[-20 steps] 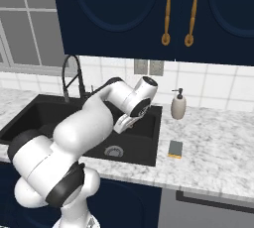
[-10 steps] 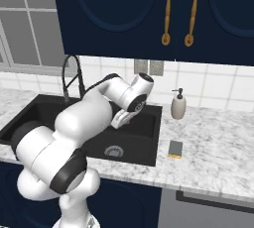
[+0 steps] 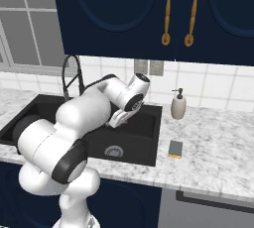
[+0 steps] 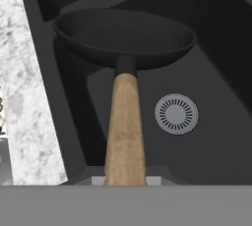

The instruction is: Pick the pan and sponge and place them into the sink. Then turn on the water.

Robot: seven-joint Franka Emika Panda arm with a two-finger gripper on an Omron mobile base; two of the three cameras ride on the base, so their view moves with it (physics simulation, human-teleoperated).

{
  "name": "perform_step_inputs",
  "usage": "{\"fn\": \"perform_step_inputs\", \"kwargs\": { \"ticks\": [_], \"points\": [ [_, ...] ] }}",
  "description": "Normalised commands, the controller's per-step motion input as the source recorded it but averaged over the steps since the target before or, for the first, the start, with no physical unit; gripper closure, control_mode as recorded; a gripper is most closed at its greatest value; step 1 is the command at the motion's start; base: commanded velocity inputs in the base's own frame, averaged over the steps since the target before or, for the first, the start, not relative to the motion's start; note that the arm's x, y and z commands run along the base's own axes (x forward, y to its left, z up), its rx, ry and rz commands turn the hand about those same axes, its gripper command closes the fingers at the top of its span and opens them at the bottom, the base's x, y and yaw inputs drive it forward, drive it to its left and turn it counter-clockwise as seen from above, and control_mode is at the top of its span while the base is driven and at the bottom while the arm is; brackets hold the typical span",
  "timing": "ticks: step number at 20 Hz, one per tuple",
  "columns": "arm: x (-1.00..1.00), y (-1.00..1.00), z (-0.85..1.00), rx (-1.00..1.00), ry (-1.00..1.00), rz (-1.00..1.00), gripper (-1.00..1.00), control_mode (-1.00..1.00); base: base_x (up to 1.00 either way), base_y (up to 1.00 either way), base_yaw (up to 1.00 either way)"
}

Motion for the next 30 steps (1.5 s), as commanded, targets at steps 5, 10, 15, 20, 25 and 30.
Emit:
{"fn": "perform_step_inputs", "kwargs": {
  "ticks": [5, 10, 15, 20, 25, 30],
  "points": [
    [0.03, 0.0, -0.4, -0.03, 0.04, 0.0, 1.0, -1.0, 0.0, 0.0, 0.0],
    [0.16, 0.0, -0.29, -0.01, 0.01, 0.01, 1.0, -1.0, 0.0, 0.0, 0.0],
    [0.33, 0.0, -0.08, 0.0, -0.01, 0.01, 1.0, -1.0, 0.0, 0.0, 0.0],
    [0.22, 0.06, -0.08, 0.0, 0.0, 0.01, 1.0, -1.0, 0.0, 0.0, 0.0],
    [0.3, 0.11, -0.04, 0.0, 0.0, 0.01, 1.0, -1.0, 0.0, 0.0, 0.0],
    [0.25, 0.07, -0.01, 0.0, 0.0, 0.01, 1.0, -1.0, 0.0, 0.0, 0.0]
  ]
}}
